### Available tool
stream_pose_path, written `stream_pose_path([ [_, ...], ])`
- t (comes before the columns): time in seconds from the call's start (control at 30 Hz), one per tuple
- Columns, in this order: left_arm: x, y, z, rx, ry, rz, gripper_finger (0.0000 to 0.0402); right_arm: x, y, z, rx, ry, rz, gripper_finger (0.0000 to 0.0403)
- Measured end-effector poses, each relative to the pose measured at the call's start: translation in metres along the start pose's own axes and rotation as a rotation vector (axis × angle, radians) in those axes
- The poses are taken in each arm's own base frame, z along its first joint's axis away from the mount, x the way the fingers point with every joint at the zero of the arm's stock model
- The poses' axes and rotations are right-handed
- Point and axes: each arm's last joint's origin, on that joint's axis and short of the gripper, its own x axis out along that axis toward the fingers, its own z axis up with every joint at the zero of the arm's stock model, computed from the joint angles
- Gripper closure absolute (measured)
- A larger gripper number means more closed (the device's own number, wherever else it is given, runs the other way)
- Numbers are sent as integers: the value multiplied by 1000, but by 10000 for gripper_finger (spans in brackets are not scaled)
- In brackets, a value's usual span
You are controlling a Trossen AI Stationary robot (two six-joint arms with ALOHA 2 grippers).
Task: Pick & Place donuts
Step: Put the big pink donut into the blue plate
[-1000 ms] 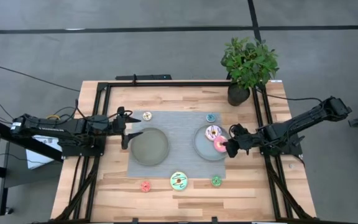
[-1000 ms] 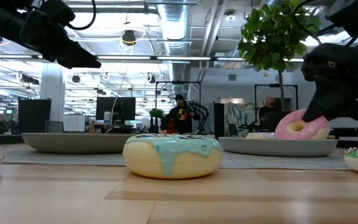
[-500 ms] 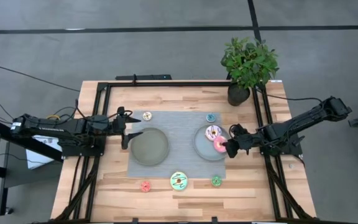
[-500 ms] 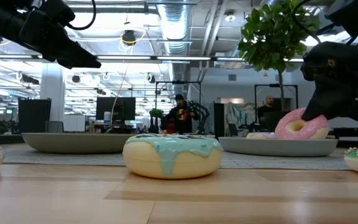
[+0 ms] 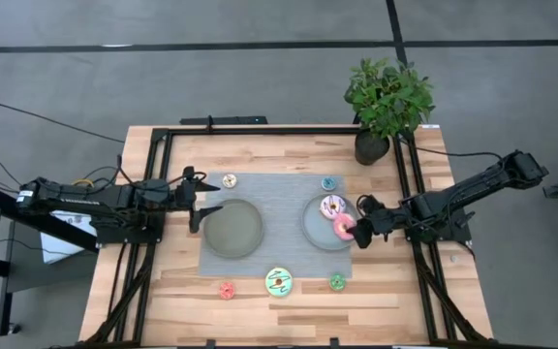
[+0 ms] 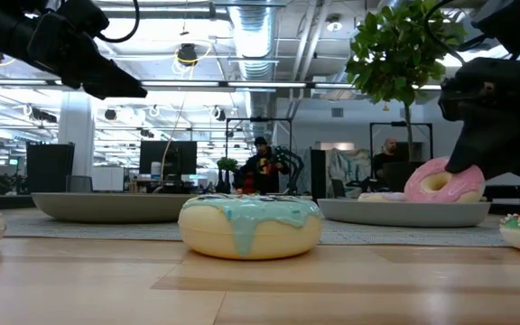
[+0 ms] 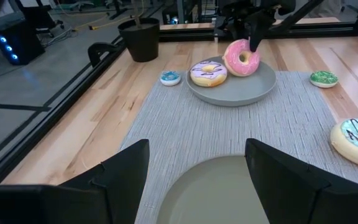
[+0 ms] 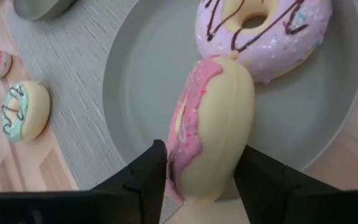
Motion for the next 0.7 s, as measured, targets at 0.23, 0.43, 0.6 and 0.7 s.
stream_pose_path([
  [0.23,0,0,1,4,-6,0,143,0,0,0,-8,12,3,231],
  [0.43,0,0,1,4,-6,0,143,0,-1,0,-41,13,-1,242],
  [0.6,0,0,1,4,-6,-1,143,0,-1,0,-58,12,-1,248],
  [0.7,0,0,1,4,-6,-1,143,0,-1,0,-60,11,-1,249],
])
